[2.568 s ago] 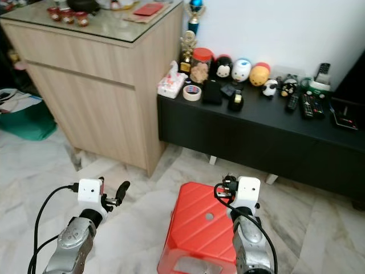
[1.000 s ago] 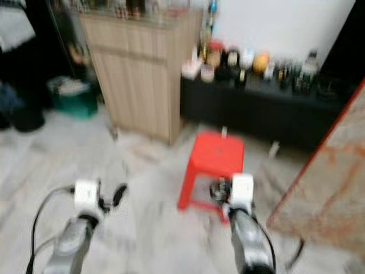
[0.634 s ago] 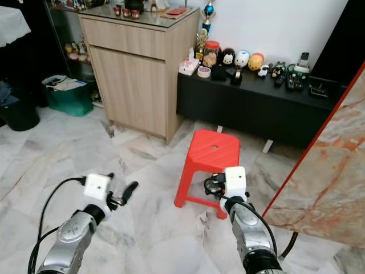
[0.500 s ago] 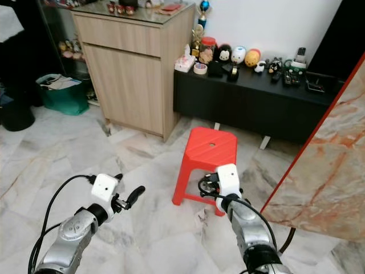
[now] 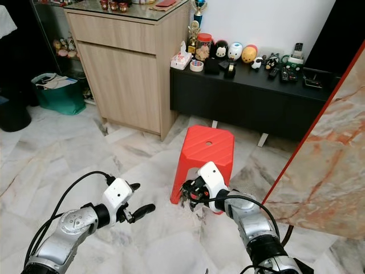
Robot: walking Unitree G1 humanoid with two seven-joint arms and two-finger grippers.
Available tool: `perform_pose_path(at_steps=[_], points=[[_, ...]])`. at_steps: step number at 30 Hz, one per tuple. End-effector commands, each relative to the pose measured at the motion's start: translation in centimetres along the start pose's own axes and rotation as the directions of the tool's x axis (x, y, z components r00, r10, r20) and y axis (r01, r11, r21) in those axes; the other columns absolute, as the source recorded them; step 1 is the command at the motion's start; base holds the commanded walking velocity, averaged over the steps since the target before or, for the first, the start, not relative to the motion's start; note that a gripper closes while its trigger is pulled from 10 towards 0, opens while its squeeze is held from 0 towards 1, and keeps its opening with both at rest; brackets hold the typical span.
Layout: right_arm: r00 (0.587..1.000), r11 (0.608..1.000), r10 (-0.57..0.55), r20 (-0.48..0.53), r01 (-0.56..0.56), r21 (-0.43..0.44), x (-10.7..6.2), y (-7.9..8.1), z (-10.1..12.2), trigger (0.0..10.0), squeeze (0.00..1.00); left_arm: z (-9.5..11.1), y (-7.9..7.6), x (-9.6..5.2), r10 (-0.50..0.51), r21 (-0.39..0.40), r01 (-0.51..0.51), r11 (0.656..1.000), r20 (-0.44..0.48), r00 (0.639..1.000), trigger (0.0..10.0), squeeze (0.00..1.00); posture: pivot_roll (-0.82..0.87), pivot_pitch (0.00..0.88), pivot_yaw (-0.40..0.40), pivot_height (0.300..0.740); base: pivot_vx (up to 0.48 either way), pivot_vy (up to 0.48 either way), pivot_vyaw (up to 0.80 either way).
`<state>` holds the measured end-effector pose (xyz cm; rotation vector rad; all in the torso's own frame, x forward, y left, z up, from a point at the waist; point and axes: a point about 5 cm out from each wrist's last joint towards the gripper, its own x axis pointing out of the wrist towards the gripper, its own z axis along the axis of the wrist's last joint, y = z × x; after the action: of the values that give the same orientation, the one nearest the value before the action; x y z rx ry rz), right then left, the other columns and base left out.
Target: Hang keys on a hook
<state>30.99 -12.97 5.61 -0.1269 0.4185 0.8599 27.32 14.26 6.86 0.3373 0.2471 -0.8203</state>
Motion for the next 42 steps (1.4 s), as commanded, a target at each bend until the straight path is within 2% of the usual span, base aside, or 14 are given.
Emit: perform_pose_path(at_steps=[1,8,19,29,42], points=[[0.998,0.997,0.058,0.026,-0.057,-0.053,0.0,0.0,1.8,10.0,0.00,1.0,0.1,0.3,-0.019,0.049,0.019,0.999,0.003,1.000,10.0,0.00,0.08,0.000,-0.099,0.729,0.000,0.000,0.00],[0.980,0.976,0.196,0.044,-0.190,-0.110,-0.3,1.1,2.9,10.0,0.00,1.6,0.3,0.5,-0.011,0.044,0.010,0.999,0.013,1.000,10.0,0.00,0.09,0.000,-0.114,0.729,0.000,0.000,0.00],[0.965,0.962,0.246,0.088,-0.233,-0.144,-0.7,1.3,4.4,10.0,0.00,1.8,0.4,0.6,0.006,0.036,-0.007,0.999,0.018,1.000,10.0,0.00,0.09,0.000,-0.120,0.729,0.000,0.000,0.00],[0.989,0.982,0.136,0.058,-0.127,-0.139,-0.1,0.7,4.7,10.0,0.00,2.4,0.7,0.4,0.020,0.027,-0.021,0.999,0.036,0.999,10.0,0.00,0.09,0.000,-0.122,0.729,0.000,0.000,0.00],[0.996,0.994,0.061,0.063,-0.055,-0.090,0.3,0.3,5.2,10.0,0.00,2.8,1.4,0.5,0.072,-0.004,-0.072,0.997,0.069,0.995,10.0,0.00,0.10,0.000,-0.121,0.729,0.000,0.000,0.00]])
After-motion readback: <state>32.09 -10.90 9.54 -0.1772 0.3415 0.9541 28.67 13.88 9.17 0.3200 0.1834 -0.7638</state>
